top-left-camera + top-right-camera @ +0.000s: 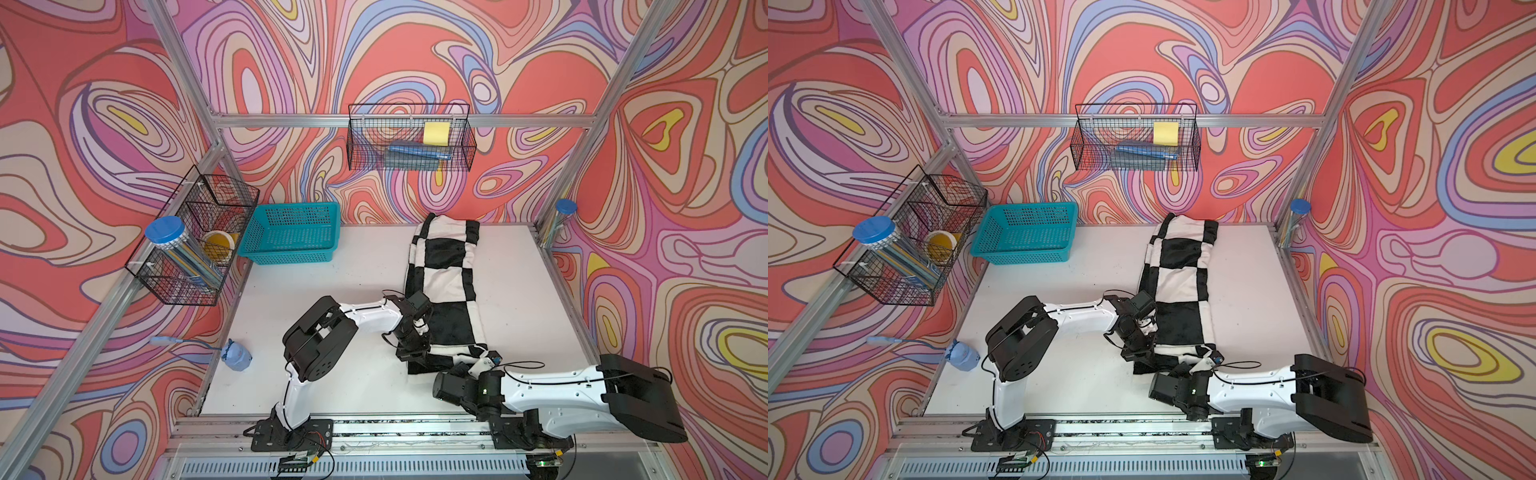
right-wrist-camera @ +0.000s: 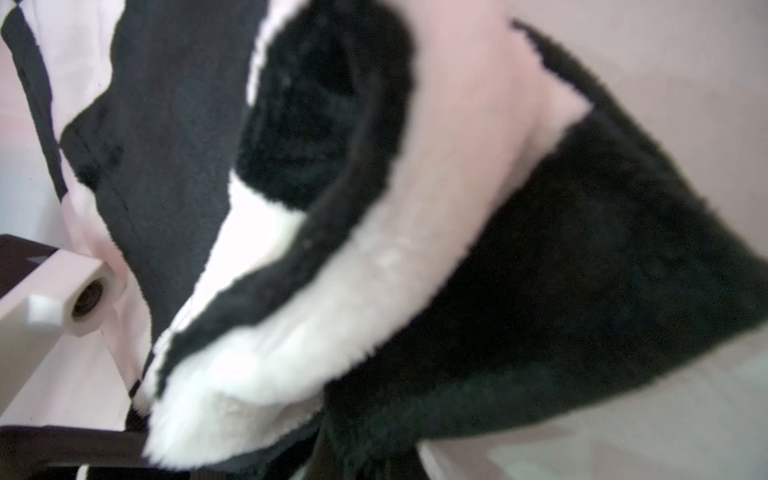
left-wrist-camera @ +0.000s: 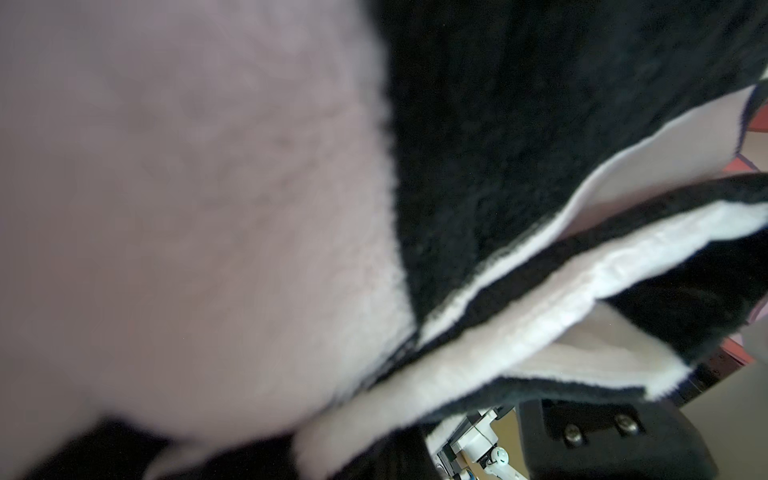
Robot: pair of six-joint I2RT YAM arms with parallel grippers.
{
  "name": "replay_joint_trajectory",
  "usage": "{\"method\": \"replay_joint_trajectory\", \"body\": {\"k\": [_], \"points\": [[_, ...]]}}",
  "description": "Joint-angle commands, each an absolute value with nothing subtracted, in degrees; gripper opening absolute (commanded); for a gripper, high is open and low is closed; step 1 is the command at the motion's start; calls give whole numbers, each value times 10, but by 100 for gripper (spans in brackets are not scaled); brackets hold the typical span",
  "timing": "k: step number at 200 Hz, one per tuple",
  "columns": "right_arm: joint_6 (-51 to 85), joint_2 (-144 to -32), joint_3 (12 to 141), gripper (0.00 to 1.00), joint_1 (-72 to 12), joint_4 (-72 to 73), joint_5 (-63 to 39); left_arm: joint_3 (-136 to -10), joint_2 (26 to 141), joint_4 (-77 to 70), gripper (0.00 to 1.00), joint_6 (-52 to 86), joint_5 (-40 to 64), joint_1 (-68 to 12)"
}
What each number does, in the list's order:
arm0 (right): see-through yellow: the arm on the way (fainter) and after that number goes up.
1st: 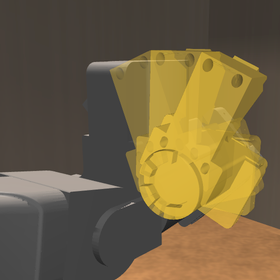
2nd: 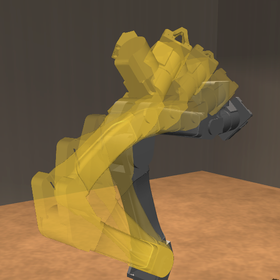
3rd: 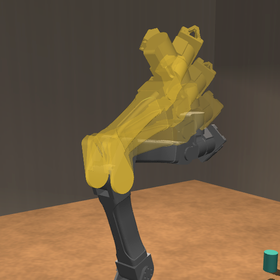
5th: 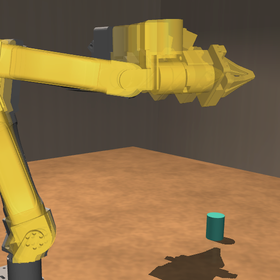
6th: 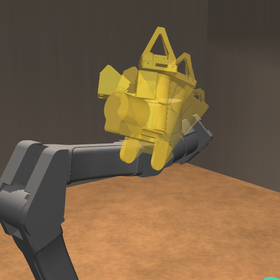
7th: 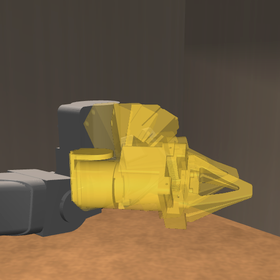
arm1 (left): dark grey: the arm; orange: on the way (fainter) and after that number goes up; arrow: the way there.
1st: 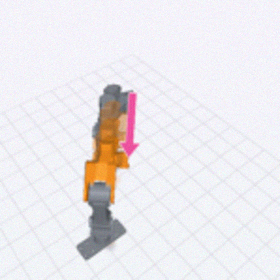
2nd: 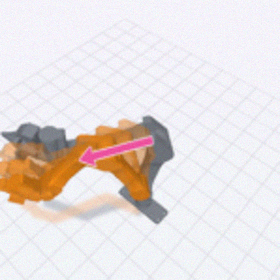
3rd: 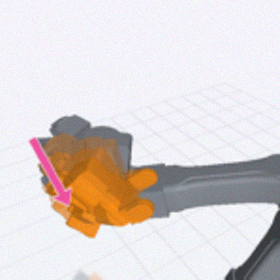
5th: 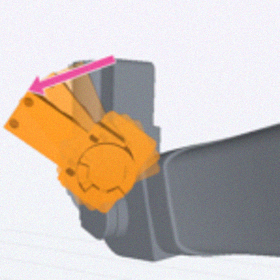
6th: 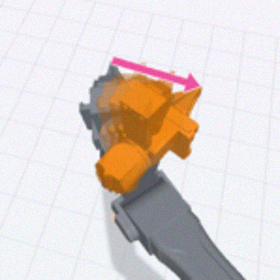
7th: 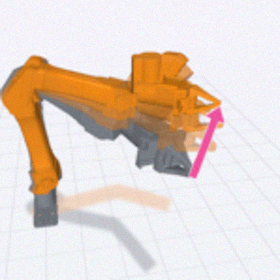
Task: Roll up the pillowcase
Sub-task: Roll the pillowcase at the center of the board.
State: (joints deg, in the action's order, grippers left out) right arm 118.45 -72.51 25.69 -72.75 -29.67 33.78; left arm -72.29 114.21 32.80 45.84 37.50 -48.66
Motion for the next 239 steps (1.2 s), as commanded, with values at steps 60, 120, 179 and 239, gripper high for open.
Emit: {"method": "replay_joint_trajectory", "body": {"k": [60, 120, 179, 239], "points": [[1465, -622, 289, 0, -725, -480, 231, -718, 1024, 418, 36, 372, 239, -438], [1426, -534, 331, 0, -697, -566, 228, -692, 999, 422, 34, 352, 244, -435], [1340, -543, 348, 0, -603, -522, 186, -720, 995, 457, 33, 304, 249, -435], [1169, -598, 398, 3, -431, -477, 99, -734, 981, 490, 32, 259, 251, -435]]}}
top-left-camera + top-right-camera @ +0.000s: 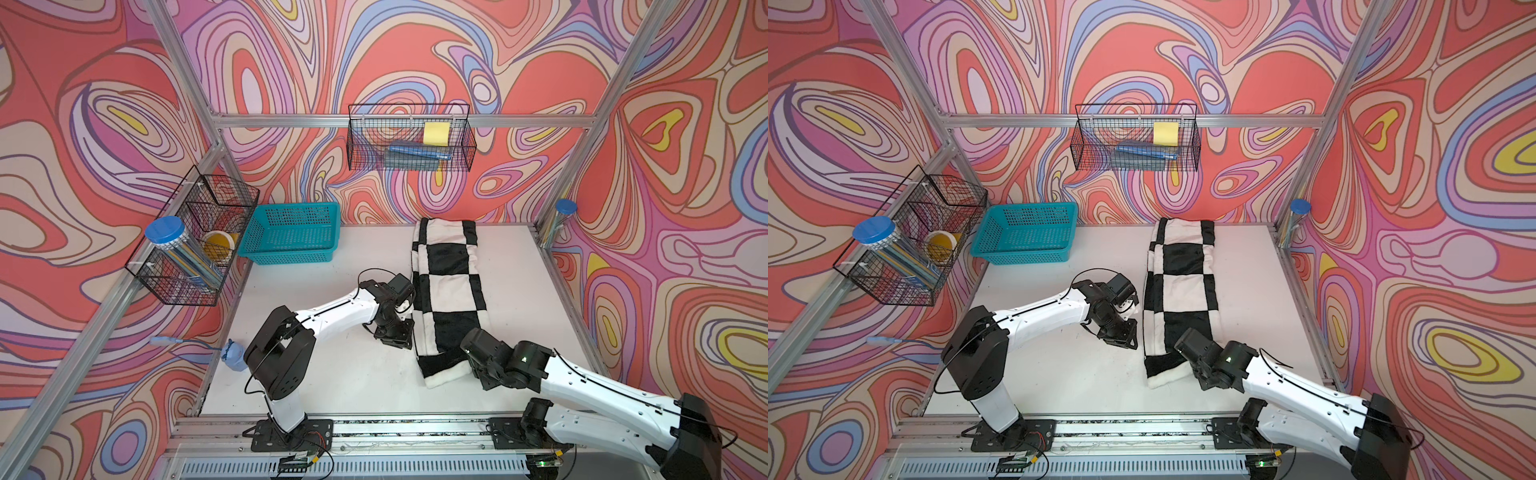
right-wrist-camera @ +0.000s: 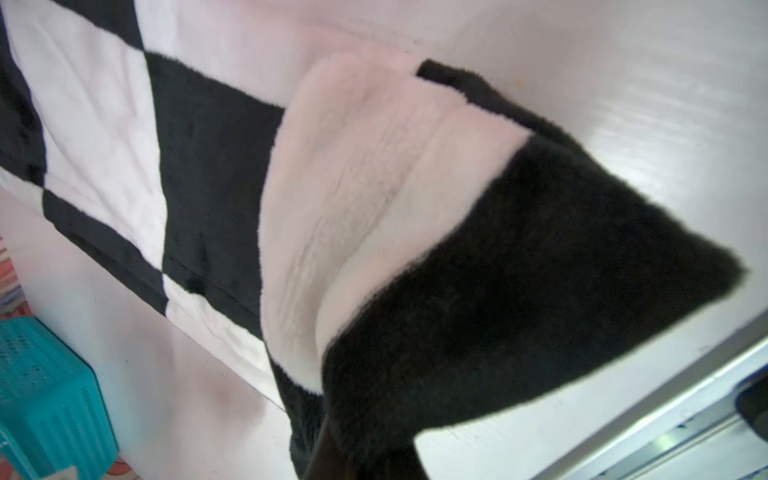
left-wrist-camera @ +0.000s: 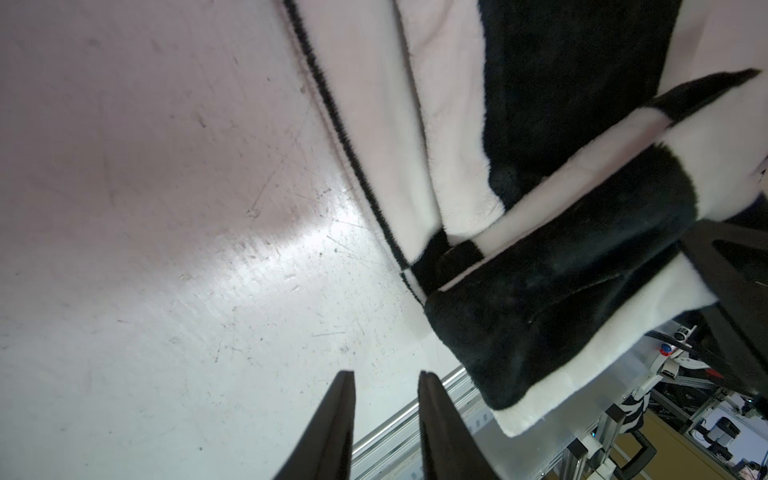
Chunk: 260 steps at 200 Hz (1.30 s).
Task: Roll up the pillowcase
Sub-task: Roll the pillowcase at the center of the board.
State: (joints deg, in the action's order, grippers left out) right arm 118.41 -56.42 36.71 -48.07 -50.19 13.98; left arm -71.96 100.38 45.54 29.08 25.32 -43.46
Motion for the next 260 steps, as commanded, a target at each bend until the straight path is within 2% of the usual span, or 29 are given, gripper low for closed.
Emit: {"method": "replay_joint_trajectory", "body": {"k": [1, 38, 78, 92, 106, 118, 146, 177, 188, 215, 260], "points": [[1167, -601, 400, 3, -428, -475, 98, -735, 981, 490, 32, 258, 251, -435], [1067, -696, 447, 6, -362, -426, 38, -749, 981, 506, 32, 241, 260, -435], [999, -745, 479, 12, -308, -420, 5, -775, 973, 525, 33, 223, 266, -439], [979, -756, 487, 18, -289, -414, -7, -788, 973, 534, 34, 214, 264, -449], [960, -772, 498, 30, -274, -409, -16, -806, 978, 542, 36, 208, 268, -463], [942, -791, 512, 36, -266, -408, -24, -824, 984, 549, 37, 205, 262, -477], [904, -828, 534, 42, -249, -388, -36, -852, 999, 526, 37, 222, 251, -487], [871, -836, 544, 46, -215, -384, -33, -884, 1045, 490, 33, 252, 209, -486], [858, -839, 546, 49, -206, -381, -35, -892, 1069, 474, 29, 261, 181, -483], [828, -844, 558, 51, -197, -386, -31, -908, 1140, 448, 23, 268, 181, -473], [787, -866, 554, 50, -185, -338, -26, -933, 1201, 427, 21, 289, 178, -464]]}}
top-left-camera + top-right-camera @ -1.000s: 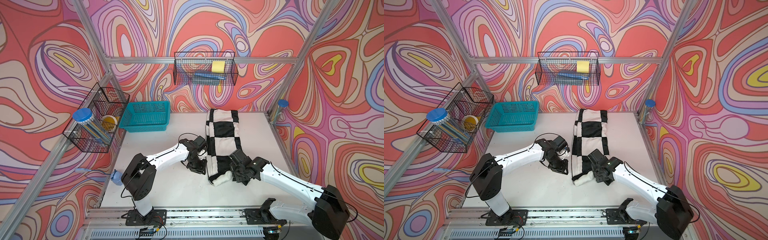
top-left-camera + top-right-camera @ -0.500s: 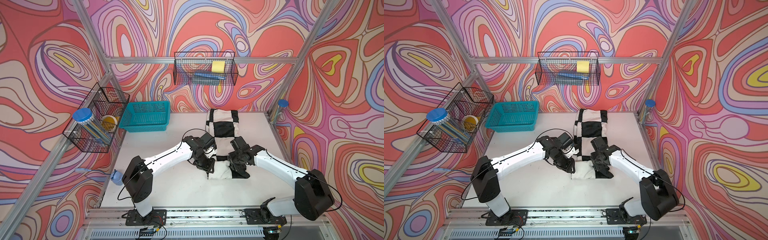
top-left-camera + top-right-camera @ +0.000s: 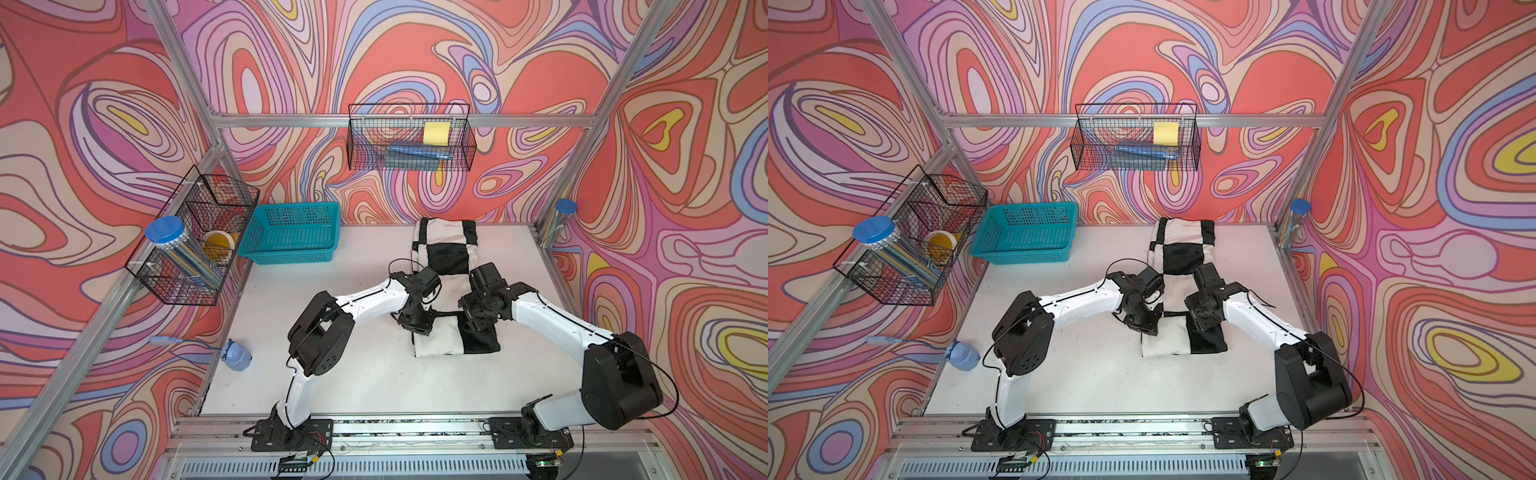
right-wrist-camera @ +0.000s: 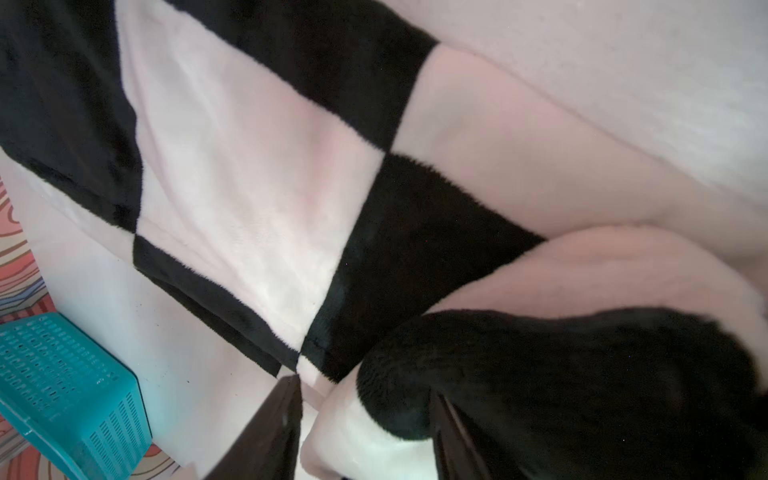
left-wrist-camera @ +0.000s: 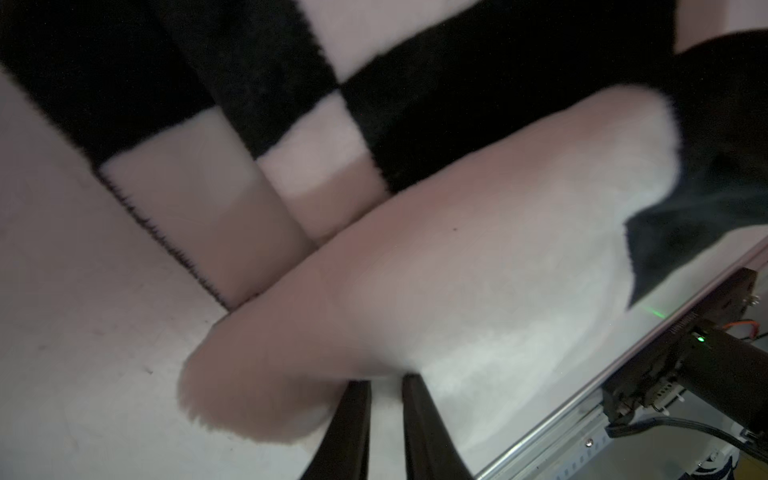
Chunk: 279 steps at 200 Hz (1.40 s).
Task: Roll up the pillowcase
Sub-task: Roll the pillowcase at the center of the board.
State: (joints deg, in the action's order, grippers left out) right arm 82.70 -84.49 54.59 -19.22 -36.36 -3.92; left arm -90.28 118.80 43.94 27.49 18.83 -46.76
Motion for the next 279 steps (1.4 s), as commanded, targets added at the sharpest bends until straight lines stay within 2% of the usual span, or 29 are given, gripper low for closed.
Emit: {"method": "replay_joint_trajectory", "body": {"k": [1, 34, 59, 82, 105, 122, 176, 220, 232, 245, 270, 279], "points": [[785, -866, 555, 50, -185, -338, -25, -934, 1202, 428, 21, 289, 178, -464], [790, -801, 586, 51, -186, -391, 6, -932, 1203, 420, 21, 295, 192, -464], [819, -728, 561, 54, -207, -445, 16, -929, 1198, 424, 21, 296, 198, -464], [891, -698, 506, 59, -290, -458, 22, -935, 1202, 433, 21, 297, 200, -464], [990, -681, 428, 64, -380, -390, 54, -934, 1201, 438, 21, 300, 199, -463], [1024, -681, 387, 67, -399, -333, 63, -928, 1197, 438, 21, 302, 200, -461], [1065, -702, 347, 71, -405, -280, 93, -910, 1183, 430, 20, 308, 208, -457], [1065, -800, 349, 71, -413, -250, 81, -912, 1181, 431, 20, 312, 216, -454], [1074, -814, 347, 68, -414, -248, 97, -910, 1176, 430, 20, 312, 218, -452], [1076, -825, 359, 61, -415, -278, 125, -907, 1167, 431, 21, 314, 221, -450], [1072, -810, 378, 31, -415, -336, 156, -894, 1130, 435, 23, 309, 217, -439], [1064, -799, 382, 26, -415, -353, 157, -883, 1110, 435, 25, 308, 213, -433]]}}
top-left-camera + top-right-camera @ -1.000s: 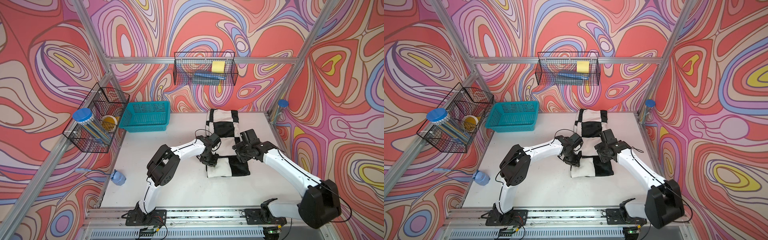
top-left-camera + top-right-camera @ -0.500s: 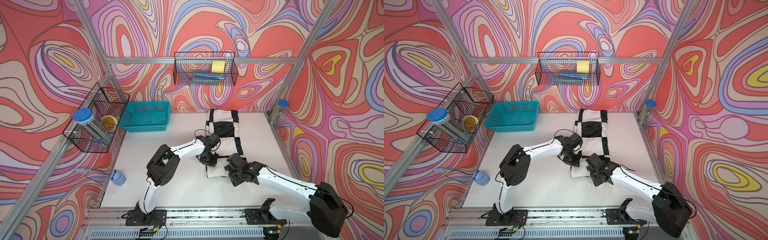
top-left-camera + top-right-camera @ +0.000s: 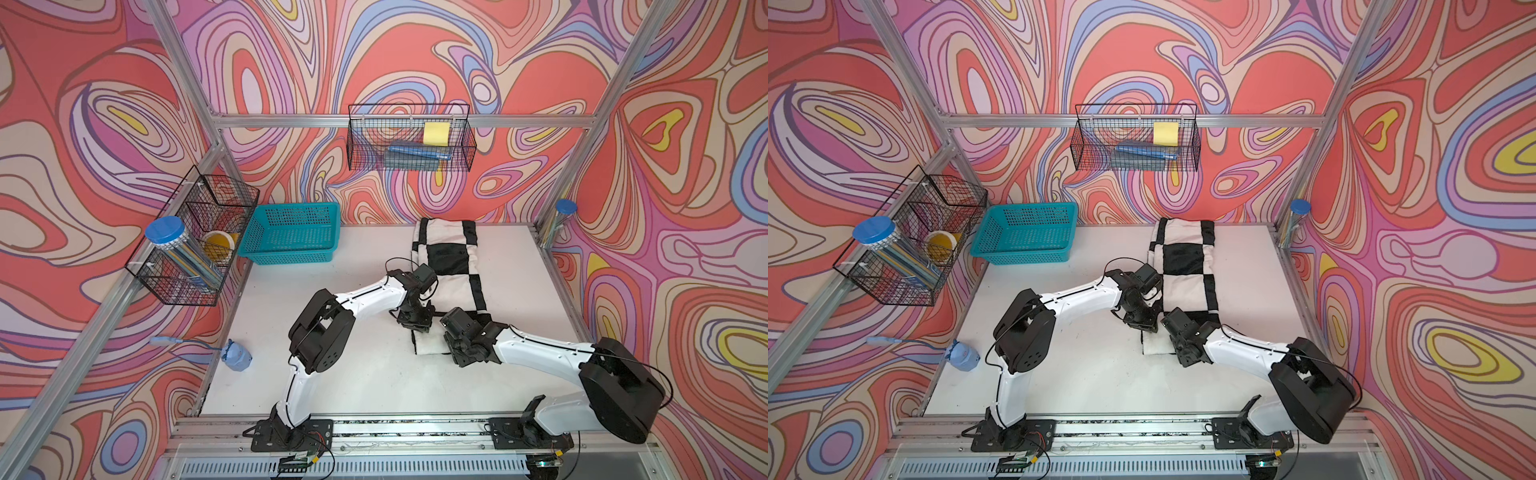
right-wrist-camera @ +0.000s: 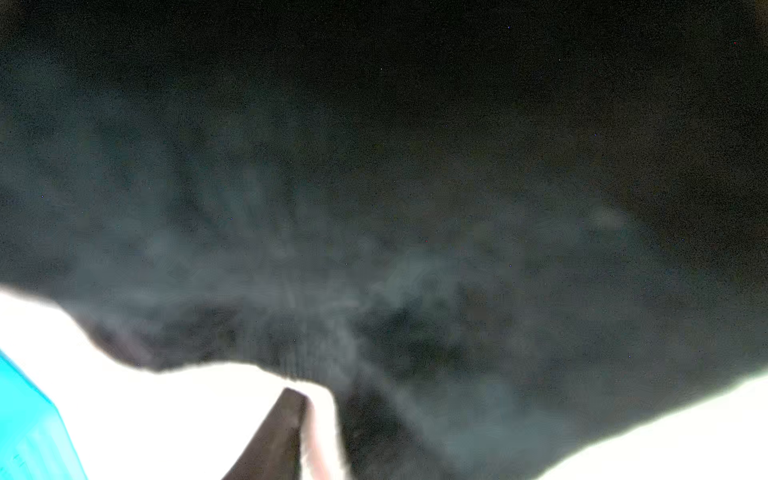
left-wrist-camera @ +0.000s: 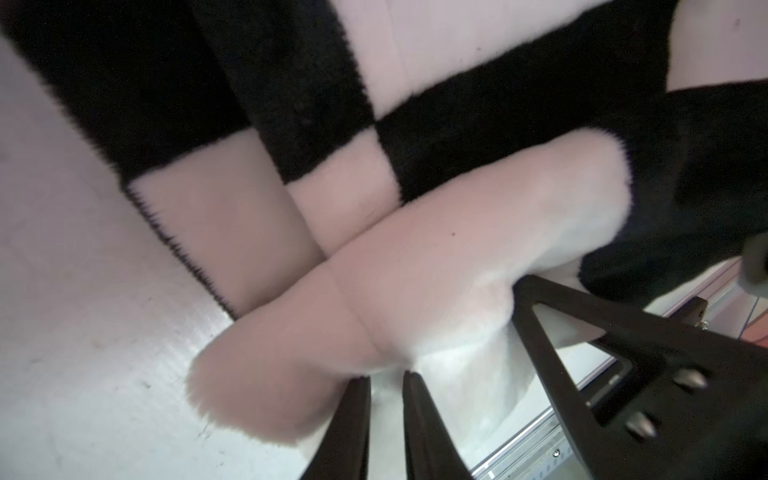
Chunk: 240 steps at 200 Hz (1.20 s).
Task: Roll up the pillowcase
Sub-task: Roll the pillowcase at the center of the board.
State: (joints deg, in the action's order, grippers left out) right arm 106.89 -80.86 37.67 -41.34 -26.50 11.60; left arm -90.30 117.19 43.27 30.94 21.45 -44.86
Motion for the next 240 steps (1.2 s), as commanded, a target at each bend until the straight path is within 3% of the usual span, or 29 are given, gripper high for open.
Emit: {"method": "replay_joint_trajectory", "body": {"k": [1, 33, 98, 159, 240], "points": [[1063, -797, 382, 26, -414, -355, 156, -882, 1108, 434, 25, 308, 212, -433], [1027, -718, 369, 19, -416, -429, 118, -849, 1049, 430, 29, 295, 188, -422], [977, -600, 371, 24, -426, -581, 3, -806, 1037, 423, 29, 287, 236, -427], [953, -695, 412, 29, -421, -514, -10, -817, 1051, 430, 29, 275, 248, -431], [873, -741, 476, 37, -344, -529, -24, -804, 1050, 436, 29, 265, 256, -431]]}}
